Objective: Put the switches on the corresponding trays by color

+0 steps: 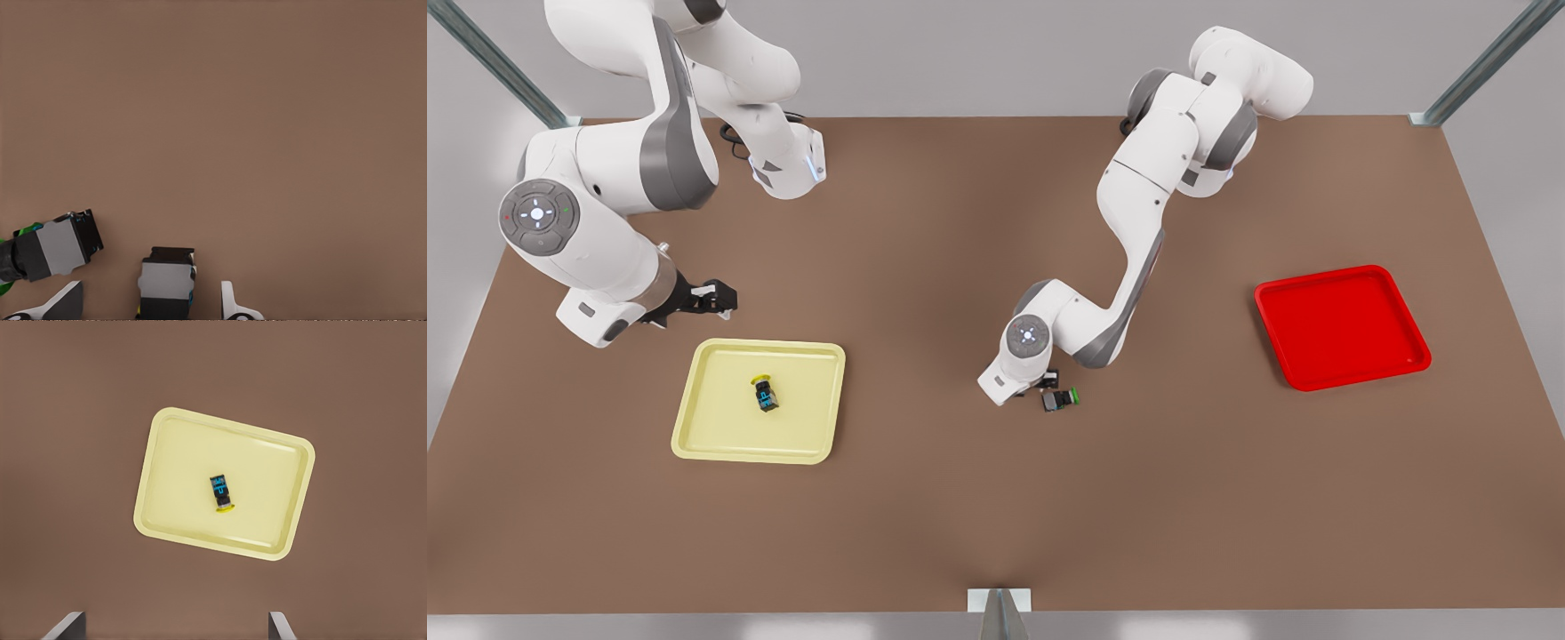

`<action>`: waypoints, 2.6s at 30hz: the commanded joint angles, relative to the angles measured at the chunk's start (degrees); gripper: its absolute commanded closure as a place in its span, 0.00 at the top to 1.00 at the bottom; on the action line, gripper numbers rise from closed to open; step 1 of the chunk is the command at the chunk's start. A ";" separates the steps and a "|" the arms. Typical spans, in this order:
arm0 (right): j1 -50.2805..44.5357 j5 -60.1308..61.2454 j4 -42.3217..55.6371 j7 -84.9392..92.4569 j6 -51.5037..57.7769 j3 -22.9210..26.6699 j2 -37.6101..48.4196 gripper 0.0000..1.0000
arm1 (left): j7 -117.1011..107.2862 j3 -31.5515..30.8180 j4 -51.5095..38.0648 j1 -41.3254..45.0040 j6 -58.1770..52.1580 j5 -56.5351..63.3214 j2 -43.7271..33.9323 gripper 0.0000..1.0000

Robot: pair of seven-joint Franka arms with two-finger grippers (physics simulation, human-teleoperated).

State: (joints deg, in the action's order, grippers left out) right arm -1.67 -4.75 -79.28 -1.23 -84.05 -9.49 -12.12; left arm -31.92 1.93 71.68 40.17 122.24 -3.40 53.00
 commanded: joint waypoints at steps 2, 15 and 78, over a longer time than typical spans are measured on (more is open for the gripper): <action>0.00 0.00 0.00 0.00 0.02 0.00 0.07 1.00 | 0.19 0.00 0.30 0.00 0.02 0.06 0.00 0.99; 0.00 0.00 0.00 0.00 -0.06 0.00 -0.19 1.00 | -3.06 -0.26 0.74 1.14 2.57 -0.47 2.46 0.91; -0.44 0.09 -0.09 -0.09 0.11 0.00 -0.19 1.00 | 43.00 -0.70 47.76 -39.46 -3.15 2.52 -40.43 0.44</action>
State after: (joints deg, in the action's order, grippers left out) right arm -2.11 -4.66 -79.37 -1.32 -84.01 -9.49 -12.31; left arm 11.05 1.21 119.82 0.32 119.65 5.32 12.84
